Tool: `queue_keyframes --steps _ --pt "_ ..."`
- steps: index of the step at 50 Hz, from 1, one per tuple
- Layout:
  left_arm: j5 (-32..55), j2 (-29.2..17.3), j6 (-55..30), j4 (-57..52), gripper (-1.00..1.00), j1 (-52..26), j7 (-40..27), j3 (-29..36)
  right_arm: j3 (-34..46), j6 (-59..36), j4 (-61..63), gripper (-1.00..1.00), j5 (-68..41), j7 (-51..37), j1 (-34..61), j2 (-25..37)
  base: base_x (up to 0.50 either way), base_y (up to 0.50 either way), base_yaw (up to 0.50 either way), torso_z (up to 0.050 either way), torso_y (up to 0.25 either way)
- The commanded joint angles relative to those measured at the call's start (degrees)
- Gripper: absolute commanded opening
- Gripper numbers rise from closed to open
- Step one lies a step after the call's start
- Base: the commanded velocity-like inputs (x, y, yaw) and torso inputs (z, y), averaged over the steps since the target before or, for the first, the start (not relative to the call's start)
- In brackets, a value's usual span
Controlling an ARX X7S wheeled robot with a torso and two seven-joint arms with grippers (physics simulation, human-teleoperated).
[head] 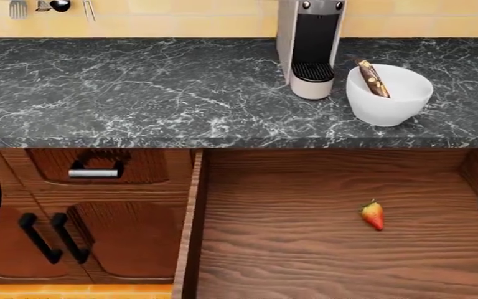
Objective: Place the bar in the bowl and close the drawer.
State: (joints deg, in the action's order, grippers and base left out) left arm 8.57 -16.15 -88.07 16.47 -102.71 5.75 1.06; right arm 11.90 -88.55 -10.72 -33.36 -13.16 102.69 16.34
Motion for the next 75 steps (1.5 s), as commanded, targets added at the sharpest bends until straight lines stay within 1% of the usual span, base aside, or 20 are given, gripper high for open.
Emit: queue_keyframes --steps 1,2,3,7,12,16,18,25,31,35,41,46,50,52,62,71,75 --pt "3.7 -1.5 -1.9 -2.6 1.0 0.8 -1.0 -0.1 2.0 -1.3 1.5 1.0 -14.8 -9.4 0.2 4.6 -0.09 0.5 0.0 0.0 0.0" --pt "6.9 -2.4 -1.9 -2.7 1.0 0.9 -2.9 0.1 2.5 -1.3 1.4 1.0 -18.1 -11.6 0.4 5.6 -0.09 0.5 0.0 0.0 0.0" --pt "11.8 -3.6 -1.9 -2.9 1.0 1.1 -6.2 0.5 3.0 -1.3 1.5 1.0 -21.6 -13.9 0.5 6.6 -0.09 0.5 0.0 0.0 0.0" --pt "37.1 -9.5 -1.9 -5.0 1.0 2.8 -23.9 1.3 4.9 -1.3 2.1 1.0 -37.6 -25.3 0.2 11.3 -0.08 0.5 0.0 0.0 0.0" --pt "61.0 -14.9 -1.8 -8.5 1.0 5.6 -39.7 0.6 6.2 -0.9 4.3 1.0 -58.0 -39.6 -1.4 17.2 -0.08 0.5 0.0 0.0 0.0" --pt "73.0 -17.5 -1.4 -10.4 1.0 7.7 -47.5 -0.2 7.2 -0.1 5.9 1.0 -66.5 -45.3 -2.7 20.0 -0.09 0.5 0.0 0.0 0.0" --pt "75.5 -18.1 -1.0 -11.1 1.0 8.2 -49.0 0.1 7.6 0.5 6.7 1.0 -68.9 -46.8 -3.1 21.0 -0.08 0.5 0.0 0.0 0.0" --pt "76.1 -18.5 1.0 -10.9 1.0 8.5 -48.3 2.5 9.4 1.7 7.6 1.0 -70.7 -47.6 -3.4 22.0 -0.08 0.5 0.0 0.0 0.0" --pt "77.1 -18.7 1.1 -9.7 1.0 8.4 -47.4 4.1 11.4 1.7 7.0 1.0 -72.4 -47.4 -3.4 22.4 -0.07 0.5 0.0 0.0 0.0" --pt "77.3 -18.7 0.5 -8.6 1.0 8.4 -45.7 6.5 13.2 1.1 5.8 1.0 -73.3 -46.5 -3.6 22.8 -0.07 0.5 0.0 0.0 0.0" --pt "74.0 -18.5 1.4 -7.3 1.0 10.2 -40.1 12.4 16.2 0.2 4.2 1.0 -72.8 -42.4 -5.9 23.7 -0.06 0.5 0.0 0.0 0.0" --pt "70.5 -18.6 3.1 -6.5 1.0 13.0 -34.8 17.0 19.0 0.2 4.4 1.0 -69.6 -36.9 -9.1 24.3 -0.04 0.5 0.0 0.0 0.0" --pt "69.1 -18.6 4.0 -6.2 1.0 14.9 -31.8 19.7 20.8 1.0 4.8 1.0 -65.9 -32.7 -11.5 24.7 -0.02 0.5 0.0 0.0 0.0" --pt "68.9 -18.7 4.1 -6.1 1.0 15.3 -31.1 20.5 21.5 1.2 4.9 1.0 -65.5 -31.9 -12.1 24.9 -0.01 0.5 0.0 0.0 0.0" --pt "69.5 -19.6 3.9 -6.4 1.0 16.2 -30.3 22.5 24.2 1.8 5.9 1.0 -65.8 -30.2 -13.1 25.6 -0.01 0.5 0.0 0.0 0.0" --pt "72.2 -20.2 3.8 -7.4 1.0 16.3 -32.4 21.7 25.5 2.4 6.5 1.0 -68.0 -31.3 -12.4 26.4 -0.01 0.5 0.0 0.0 0.0" --pt "73.7 -20.3 3.6 -7.7 1.0 16.0 -33.7 21.2 25.8 3.2 6.3 1.0 -69.4 -33.2 -11.8 26.8 0.0 0.07 0.0 0.0 0.0"
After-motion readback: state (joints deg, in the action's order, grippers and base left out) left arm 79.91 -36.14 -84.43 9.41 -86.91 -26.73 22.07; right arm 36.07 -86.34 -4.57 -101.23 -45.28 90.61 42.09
